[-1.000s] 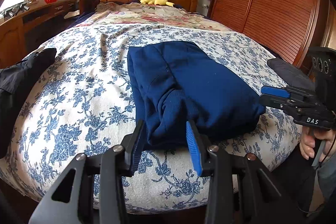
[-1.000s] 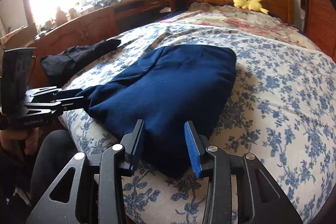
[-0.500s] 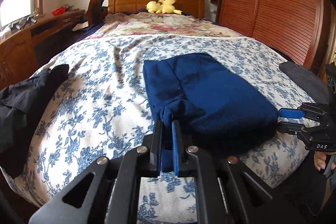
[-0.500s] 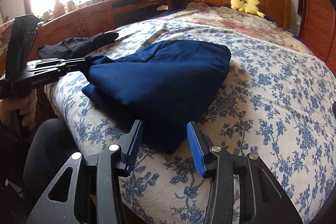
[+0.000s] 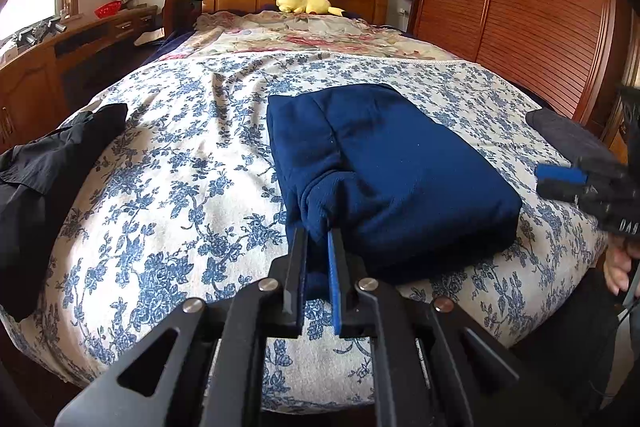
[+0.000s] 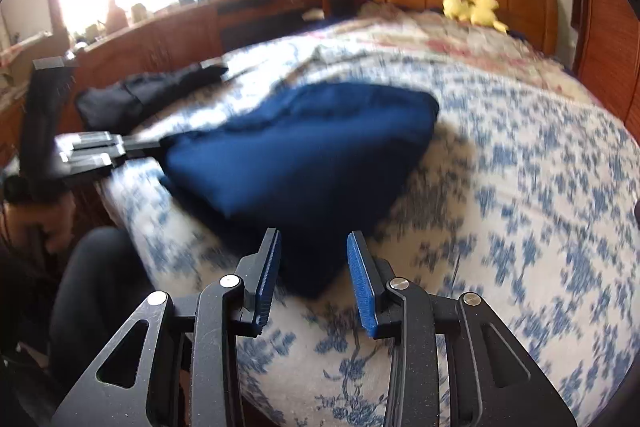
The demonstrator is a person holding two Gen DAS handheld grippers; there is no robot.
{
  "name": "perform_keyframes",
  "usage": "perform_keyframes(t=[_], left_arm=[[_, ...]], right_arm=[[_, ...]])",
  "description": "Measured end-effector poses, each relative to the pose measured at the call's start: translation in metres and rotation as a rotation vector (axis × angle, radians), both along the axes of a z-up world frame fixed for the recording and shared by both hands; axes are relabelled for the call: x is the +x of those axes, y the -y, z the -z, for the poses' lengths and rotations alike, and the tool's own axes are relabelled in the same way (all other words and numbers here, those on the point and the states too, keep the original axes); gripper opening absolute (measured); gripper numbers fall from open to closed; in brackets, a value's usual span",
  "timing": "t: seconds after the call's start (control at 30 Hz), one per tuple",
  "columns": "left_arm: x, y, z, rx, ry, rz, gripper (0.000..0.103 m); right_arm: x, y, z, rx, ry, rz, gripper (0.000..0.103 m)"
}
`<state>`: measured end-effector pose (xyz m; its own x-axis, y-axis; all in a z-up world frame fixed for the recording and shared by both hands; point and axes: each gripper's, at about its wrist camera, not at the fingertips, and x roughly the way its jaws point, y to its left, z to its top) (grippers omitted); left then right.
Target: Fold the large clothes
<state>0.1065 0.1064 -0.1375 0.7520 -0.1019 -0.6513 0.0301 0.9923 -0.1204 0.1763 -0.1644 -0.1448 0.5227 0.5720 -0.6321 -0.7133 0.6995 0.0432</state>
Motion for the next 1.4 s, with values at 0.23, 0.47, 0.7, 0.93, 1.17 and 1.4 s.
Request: perform_keyframes(t=[0.23, 0.47, 0.7, 0.93, 1.17, 1.4], left_arm=[[-0.006, -0.002, -0.004, -0.017, -0.004, -0.008, 0.009], [-0.017, -0.007, -0.005, 0.007, -0.013, 0.004, 0.024], [-0.026, -0.012, 0.003, -0.001, -0.031, -0.006, 0.035], [-0.031, -0.011, 0.016, -0.002, -0.063, 0.003, 0.037], [-0.018, -0.005, 0.033, -0.009, -0.097, 0.016, 0.038], [-0.004, -0.002, 0.032, -0.022, -0.091, 0.005, 0.038]], right_arm=[[0.022, -0.041, -0.009, -0.039, 0.005, -0.067, 0.034], [0.026, -0.053, 0.045, -0.1, -0.05, -0.107, 0.035], [0.025, -0.05, 0.045, -0.089, -0.047, -0.098, 0.035], [0.023, -0.048, 0.041, -0.073, -0.037, -0.091, 0.035], [0.042, -0.031, 0.015, -0.039, -0.004, -0.051, 0.043], [0.117, -0.023, 0.017, -0.052, -0.007, 0.005, 0.049]])
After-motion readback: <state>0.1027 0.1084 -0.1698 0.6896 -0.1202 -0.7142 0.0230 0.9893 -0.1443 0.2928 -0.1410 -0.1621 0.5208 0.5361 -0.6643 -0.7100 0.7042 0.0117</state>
